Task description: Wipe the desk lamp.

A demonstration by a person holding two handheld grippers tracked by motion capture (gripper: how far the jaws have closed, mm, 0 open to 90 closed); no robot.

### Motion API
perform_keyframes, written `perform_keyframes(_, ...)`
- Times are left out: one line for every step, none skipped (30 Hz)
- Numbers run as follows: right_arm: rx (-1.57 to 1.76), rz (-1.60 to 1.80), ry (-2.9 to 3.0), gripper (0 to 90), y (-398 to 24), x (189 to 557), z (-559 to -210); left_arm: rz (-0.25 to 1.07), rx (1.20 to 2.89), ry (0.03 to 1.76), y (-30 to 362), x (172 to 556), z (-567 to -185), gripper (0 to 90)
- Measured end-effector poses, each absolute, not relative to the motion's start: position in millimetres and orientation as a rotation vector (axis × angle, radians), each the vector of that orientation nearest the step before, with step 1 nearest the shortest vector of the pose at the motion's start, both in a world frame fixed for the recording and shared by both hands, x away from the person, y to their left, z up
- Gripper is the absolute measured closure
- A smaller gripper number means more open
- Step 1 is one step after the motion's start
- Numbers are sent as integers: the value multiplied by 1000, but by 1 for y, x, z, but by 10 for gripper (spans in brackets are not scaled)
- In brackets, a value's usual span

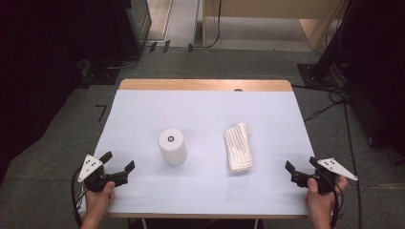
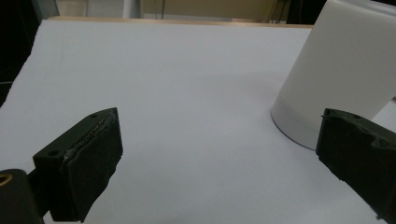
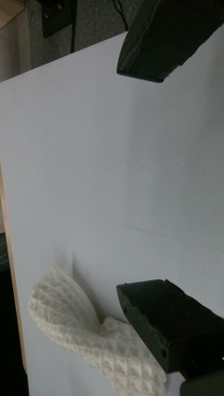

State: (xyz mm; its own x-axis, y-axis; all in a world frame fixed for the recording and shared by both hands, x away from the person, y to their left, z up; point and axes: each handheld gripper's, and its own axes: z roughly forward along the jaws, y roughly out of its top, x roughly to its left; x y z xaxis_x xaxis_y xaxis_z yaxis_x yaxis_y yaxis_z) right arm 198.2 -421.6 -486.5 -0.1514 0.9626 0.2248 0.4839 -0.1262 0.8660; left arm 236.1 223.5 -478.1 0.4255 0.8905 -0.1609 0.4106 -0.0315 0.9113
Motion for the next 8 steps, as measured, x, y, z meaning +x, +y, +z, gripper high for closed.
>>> perform_keyframes(1614, 1243, 1635, 0, -423, 198, -487, 565, 1632, 1167, 224, 237, -479, 10)
perform_keyframes(1614, 1243, 1635, 0, -423, 198, -487, 565, 1632, 1167, 224, 237, -479, 10)
perform_keyframes(1624, 1258, 1627, 0, -424, 198, -488, 547, 1615, 1174, 226, 238, -479, 10)
perform_keyframes(1635, 1258, 1623, 0, -424, 198, -488, 532, 1612, 1180, 228, 238, -480, 10)
perform_keyframes(1647, 1258, 1622, 0, -423, 199, -490, 524, 1603, 1186, 229, 239, -480, 10)
perform_keyframes(1638, 1257, 1624, 0, -424, 200, -491, 515, 1595, 1188, 231, 240, -480, 10)
perform_keyframes(1643, 1252, 1628, 0, -423, 200, -492, 509, 1591, 1193, 231, 240, -481, 10)
perform_keyframes(1643, 1252, 1628, 0, -423, 200, -492, 509, 1591, 1193, 231, 240, -481, 10)
